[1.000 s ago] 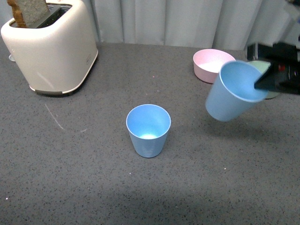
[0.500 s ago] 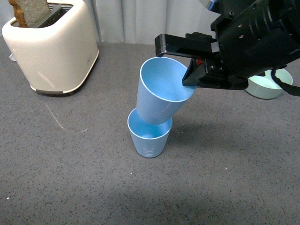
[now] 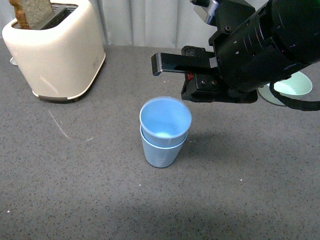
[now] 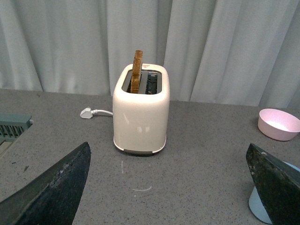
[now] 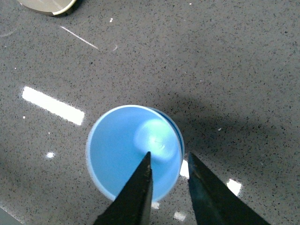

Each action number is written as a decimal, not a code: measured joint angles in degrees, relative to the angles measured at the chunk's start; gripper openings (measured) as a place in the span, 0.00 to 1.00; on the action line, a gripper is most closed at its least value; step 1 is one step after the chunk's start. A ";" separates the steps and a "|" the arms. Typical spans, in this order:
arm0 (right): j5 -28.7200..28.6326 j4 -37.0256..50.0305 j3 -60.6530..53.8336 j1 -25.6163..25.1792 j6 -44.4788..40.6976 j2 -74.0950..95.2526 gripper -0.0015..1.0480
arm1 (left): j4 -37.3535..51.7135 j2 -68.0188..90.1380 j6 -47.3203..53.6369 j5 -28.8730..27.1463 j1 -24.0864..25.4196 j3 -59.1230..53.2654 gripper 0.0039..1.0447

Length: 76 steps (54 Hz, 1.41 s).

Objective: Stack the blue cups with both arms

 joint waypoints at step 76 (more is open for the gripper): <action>15.06 59.54 -55.56 -20.65 -15.39 -46.49 0.01 | -0.09 -0.02 0.02 -0.07 0.00 0.00 0.94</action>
